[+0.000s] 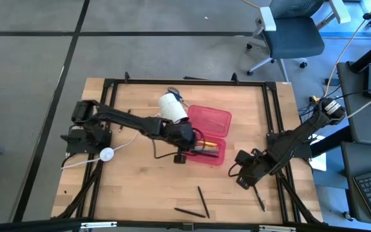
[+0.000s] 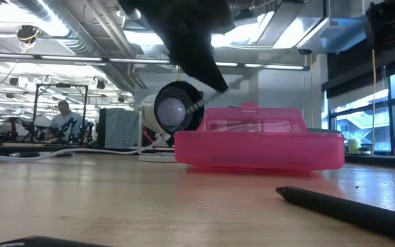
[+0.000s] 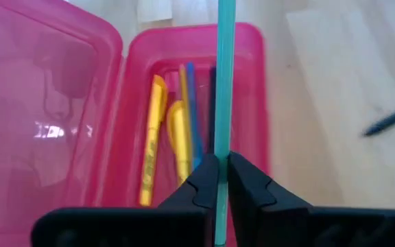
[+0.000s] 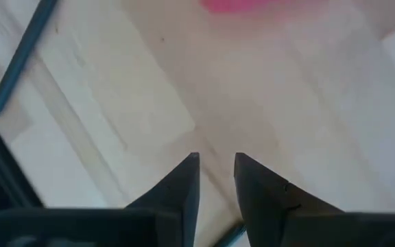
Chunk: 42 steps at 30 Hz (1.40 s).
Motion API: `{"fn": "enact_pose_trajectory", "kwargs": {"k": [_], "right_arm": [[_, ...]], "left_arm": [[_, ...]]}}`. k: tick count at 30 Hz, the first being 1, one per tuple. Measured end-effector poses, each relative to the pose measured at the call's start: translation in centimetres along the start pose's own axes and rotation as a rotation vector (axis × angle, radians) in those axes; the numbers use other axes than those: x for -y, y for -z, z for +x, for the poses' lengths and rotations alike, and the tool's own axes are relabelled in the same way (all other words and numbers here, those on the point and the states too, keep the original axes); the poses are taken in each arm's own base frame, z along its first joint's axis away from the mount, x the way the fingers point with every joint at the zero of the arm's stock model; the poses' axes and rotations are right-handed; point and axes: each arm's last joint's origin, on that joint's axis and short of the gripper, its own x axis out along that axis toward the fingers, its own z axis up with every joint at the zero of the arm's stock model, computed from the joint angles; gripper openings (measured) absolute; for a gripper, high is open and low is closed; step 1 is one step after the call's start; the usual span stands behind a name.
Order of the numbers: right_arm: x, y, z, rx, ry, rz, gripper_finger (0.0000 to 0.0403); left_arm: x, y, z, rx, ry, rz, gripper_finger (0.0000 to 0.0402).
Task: Pick & place school supplies into a supply box
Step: Put the blue pencil into the pink supply box, then put the black pen into the pink supply box
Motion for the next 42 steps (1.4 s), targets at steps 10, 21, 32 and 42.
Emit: {"fn": "enact_pose_trajectory", "kwargs": {"k": [10, 21, 32, 42], "right_arm": [[-0.5, 1.6, -0.2, -0.046, -0.028, 0.027, 0.0097], [-0.9, 3.2, -0.4, -0.087, -0.027, 0.242, 0.0097], [-1.4, 5.3, 1.4, -0.166, 0.084, 0.372, 0.0097], [-1.5, 5.8, 2.6, -0.184, 0.137, 0.379, 0.0097]], "left_arm": [[-1.6, 0.6, 4.6, -0.086, 0.068, 0.013, 0.0011], [-1.5, 2.0, 7.0, -0.152, 0.092, 0.007, 0.0012], [-1.6, 2.0, 7.0, -0.146, 0.086, 0.000, 0.0024], [-1.5, 2.0, 7.0, -0.147, 0.085, -0.002, 0.0069]]}}
